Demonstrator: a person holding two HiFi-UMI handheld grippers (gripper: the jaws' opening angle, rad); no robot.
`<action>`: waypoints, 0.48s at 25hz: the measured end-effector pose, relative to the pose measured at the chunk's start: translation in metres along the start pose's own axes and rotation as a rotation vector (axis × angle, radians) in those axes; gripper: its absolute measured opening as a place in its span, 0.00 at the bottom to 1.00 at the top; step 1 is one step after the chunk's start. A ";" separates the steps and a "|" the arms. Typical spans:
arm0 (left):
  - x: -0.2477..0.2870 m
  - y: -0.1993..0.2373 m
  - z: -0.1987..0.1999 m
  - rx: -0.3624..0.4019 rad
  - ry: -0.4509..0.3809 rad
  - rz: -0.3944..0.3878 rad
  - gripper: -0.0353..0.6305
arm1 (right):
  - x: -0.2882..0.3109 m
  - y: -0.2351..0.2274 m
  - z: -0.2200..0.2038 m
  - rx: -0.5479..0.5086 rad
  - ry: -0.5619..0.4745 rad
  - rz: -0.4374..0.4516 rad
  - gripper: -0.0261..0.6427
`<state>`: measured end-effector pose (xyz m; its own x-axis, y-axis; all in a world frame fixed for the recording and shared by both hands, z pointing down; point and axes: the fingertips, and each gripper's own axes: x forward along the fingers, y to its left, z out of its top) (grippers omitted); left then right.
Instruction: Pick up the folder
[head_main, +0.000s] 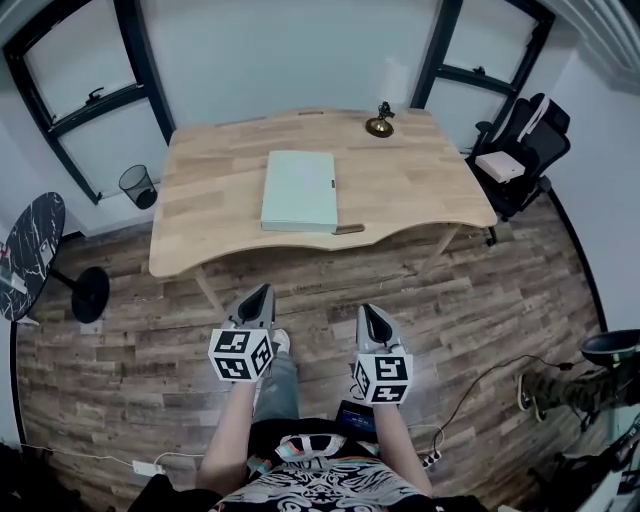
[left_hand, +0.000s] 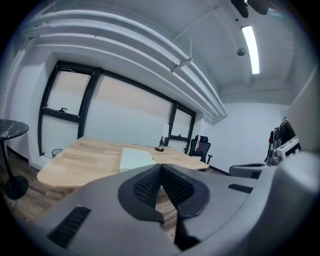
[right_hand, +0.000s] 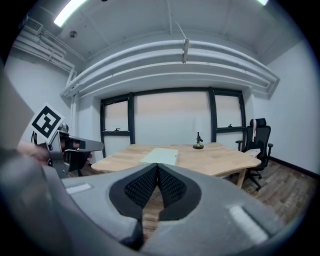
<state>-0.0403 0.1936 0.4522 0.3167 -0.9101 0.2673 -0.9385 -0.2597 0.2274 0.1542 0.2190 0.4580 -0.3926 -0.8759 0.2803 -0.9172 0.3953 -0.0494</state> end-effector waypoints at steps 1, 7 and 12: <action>0.013 0.008 0.002 -0.004 0.003 0.005 0.06 | 0.014 -0.003 0.001 -0.006 0.005 -0.002 0.05; 0.103 0.070 0.031 -0.003 0.030 0.000 0.06 | 0.122 -0.020 0.022 0.005 0.031 -0.016 0.05; 0.181 0.126 0.066 -0.005 0.065 -0.009 0.06 | 0.218 -0.036 0.045 0.050 0.064 -0.046 0.05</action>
<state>-0.1101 -0.0254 0.4678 0.3332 -0.8848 0.3258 -0.9351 -0.2659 0.2344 0.0987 0.0016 0.4776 -0.3461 -0.8730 0.3437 -0.9371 0.3392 -0.0823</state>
